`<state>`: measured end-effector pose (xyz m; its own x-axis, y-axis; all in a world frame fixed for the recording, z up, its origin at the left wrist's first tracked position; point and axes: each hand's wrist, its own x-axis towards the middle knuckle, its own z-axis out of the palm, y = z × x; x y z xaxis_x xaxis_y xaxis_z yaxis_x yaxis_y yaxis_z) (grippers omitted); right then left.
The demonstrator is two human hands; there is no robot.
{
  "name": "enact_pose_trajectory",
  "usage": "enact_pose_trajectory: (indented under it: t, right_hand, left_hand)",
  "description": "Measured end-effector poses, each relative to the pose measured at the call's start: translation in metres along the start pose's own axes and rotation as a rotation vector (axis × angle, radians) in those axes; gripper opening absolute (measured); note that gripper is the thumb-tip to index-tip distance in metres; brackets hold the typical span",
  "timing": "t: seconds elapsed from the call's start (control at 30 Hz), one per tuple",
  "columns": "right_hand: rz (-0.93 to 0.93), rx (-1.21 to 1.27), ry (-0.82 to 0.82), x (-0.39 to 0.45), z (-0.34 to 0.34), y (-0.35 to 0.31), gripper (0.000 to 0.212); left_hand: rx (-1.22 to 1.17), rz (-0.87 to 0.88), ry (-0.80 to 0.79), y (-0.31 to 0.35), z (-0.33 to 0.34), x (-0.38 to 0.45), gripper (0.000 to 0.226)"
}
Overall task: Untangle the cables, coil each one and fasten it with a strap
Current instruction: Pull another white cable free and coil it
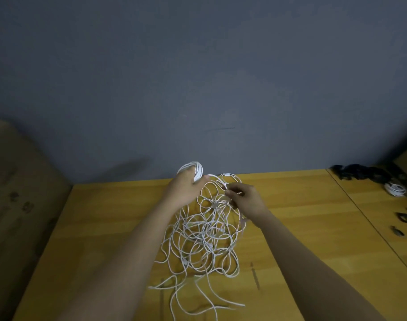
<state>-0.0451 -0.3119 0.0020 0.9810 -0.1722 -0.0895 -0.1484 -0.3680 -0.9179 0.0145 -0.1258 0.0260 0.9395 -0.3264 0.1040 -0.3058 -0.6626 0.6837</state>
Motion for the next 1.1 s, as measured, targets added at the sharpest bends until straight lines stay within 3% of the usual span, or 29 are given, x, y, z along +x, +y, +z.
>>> enact_pose_trajectory:
  t: [0.1, 0.23, 0.33, 0.5, 0.63, 0.77, 0.83, 0.9, 0.97, 1.03, 1.1]
  right_hand:
    - [-0.018, 0.042, -0.027, 0.012, -0.017, 0.007, 0.017]
    - [-0.156, -0.195, -0.088, 0.026, -0.056, 0.031, 0.024]
    - [-0.161, -0.182, -0.104, 0.037, -0.107, 0.06, 0.026]
    - [-0.119, 0.001, -0.04, 0.059, -0.218, 0.098, 0.014]
    - [-0.282, -0.334, -0.171, 0.075, -0.28, 0.105, 0.02]
    - [-0.466, -0.62, -0.323, 0.078, -0.3, 0.103, 0.04]
    - [-0.591, -0.894, -0.237, 0.075, -0.303, 0.11, 0.034]
    - [-0.691, -1.008, -0.112, 0.068, -0.303, 0.114, 0.014]
    - [-0.752, -0.971, -0.044, 0.065, -0.303, 0.115, 0.018]
    - [-0.73, -0.806, -0.117, 0.063, -0.305, 0.113, 0.027]
    - [-0.625, -0.489, -0.25, 0.06, -0.312, 0.106, 0.031]
  left_hand:
    - [0.022, -0.001, 0.068, 0.016, 0.007, 0.011, 0.037]
    - [0.014, -0.064, 0.102, 0.046, 0.042, 0.028, 0.04]
    - [0.004, -0.118, 0.127, 0.085, 0.087, 0.039, 0.043]
    - [-0.143, -0.207, -0.018, 0.16, 0.168, 0.047, 0.038]
    - [-0.199, -0.27, -0.219, 0.202, 0.203, 0.044, 0.028]
    - [-0.323, -0.317, -0.256, 0.224, 0.213, 0.047, 0.024]
    - [-0.465, -0.35, -0.261, 0.229, 0.212, 0.049, 0.022]
    - [-0.584, -0.36, -0.264, 0.233, 0.211, 0.05, 0.024]
    - [-0.673, -0.352, -0.275, 0.236, 0.21, 0.05, 0.023]
    - [-0.738, -0.347, -0.285, 0.24, 0.21, 0.051, 0.021]
    - [-0.731, -0.349, -0.3, 0.245, 0.209, 0.052, 0.022]
